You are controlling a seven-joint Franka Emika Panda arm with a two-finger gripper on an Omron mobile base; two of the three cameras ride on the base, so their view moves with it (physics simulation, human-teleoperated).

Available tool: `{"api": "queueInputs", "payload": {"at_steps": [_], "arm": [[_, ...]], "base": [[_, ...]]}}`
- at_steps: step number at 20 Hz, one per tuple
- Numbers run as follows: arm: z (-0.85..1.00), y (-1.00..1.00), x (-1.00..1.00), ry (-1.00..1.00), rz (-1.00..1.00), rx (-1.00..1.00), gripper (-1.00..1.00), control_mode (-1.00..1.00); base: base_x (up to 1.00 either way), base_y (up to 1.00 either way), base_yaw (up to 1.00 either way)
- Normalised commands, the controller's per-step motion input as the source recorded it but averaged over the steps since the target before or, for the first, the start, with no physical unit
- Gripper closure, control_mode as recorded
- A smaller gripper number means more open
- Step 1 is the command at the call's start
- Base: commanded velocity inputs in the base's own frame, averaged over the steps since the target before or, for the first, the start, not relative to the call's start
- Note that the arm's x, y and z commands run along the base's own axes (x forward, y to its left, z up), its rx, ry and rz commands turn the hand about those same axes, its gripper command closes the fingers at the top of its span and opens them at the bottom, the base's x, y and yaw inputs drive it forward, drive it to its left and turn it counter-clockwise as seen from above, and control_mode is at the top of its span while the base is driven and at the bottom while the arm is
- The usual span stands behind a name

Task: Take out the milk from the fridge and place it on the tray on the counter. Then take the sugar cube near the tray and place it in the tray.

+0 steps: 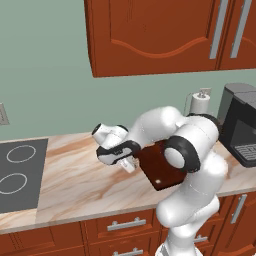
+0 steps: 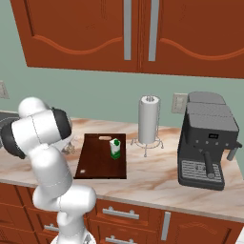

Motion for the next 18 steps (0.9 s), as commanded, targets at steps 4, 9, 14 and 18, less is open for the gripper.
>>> {"api": "queueInputs", "payload": {"at_steps": [4,9,14,18], "arm": [[0.32,-0.34,-0.28,-0.13,0.00,0.00,1.00,-1.00],[0.31,-0.44,-0.06,-0.09,0.00,0.00,1.00,-1.00],[0.21,-0.41,0.00,-0.05,0.00,0.00,1.00,-1.00],[0.00,-0.36,0.00,0.00,0.00,0.00,1.00,-1.00]], "base": [[0.00,0.00,0.00],[0.00,0.00,0.00],[0.00,0.00,0.00],[0.00,0.00,0.00]]}}
